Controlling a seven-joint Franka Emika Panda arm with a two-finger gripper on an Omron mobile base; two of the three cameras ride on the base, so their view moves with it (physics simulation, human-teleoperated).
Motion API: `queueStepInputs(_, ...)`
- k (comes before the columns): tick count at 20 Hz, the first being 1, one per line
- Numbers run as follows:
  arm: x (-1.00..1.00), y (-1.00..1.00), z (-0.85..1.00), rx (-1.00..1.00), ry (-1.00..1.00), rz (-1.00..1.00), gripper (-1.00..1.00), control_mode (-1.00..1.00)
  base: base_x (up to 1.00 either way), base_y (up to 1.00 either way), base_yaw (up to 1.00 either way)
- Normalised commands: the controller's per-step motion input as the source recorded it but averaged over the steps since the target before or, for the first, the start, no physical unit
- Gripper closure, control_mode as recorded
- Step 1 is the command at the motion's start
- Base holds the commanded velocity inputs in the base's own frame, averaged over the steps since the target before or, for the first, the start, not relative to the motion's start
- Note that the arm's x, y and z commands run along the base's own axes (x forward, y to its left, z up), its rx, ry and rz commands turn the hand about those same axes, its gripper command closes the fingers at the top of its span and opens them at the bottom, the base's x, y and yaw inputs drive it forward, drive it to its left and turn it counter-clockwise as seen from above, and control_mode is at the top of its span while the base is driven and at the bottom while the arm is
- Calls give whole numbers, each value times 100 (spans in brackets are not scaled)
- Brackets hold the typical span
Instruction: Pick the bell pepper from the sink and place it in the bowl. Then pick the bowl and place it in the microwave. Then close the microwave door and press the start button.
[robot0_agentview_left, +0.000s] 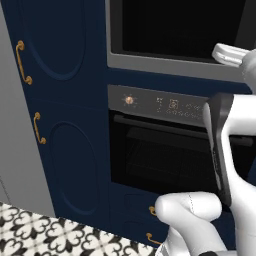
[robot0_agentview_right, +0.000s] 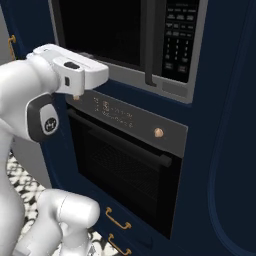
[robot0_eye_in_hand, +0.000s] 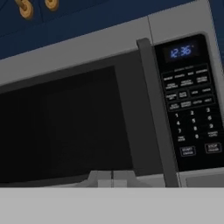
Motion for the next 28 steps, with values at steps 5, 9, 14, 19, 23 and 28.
queueStepInputs(5, -6, -26, 0, -5, 6, -12, 100, -100, 0, 0, 0)
queueStepInputs(9, 1, -29, 0, -2, 14, -2, 100, -100, 0, 0, 0)
queueStepInputs(14, 0, -39, 0, 0, 10, 2, 100, -100, 0, 0, 0)
queueStepInputs(19, 0, -40, 0, 0, 1, 0, 100, -100, 0, 0, 0)
queueStepInputs(23, 7, -29, 0, 0, 0, 0, 100, -100, 0, 0, 0)
queueStepInputs(28, 13, -18, 0, 0, 0, 0, 100, -100, 0, 0, 0)
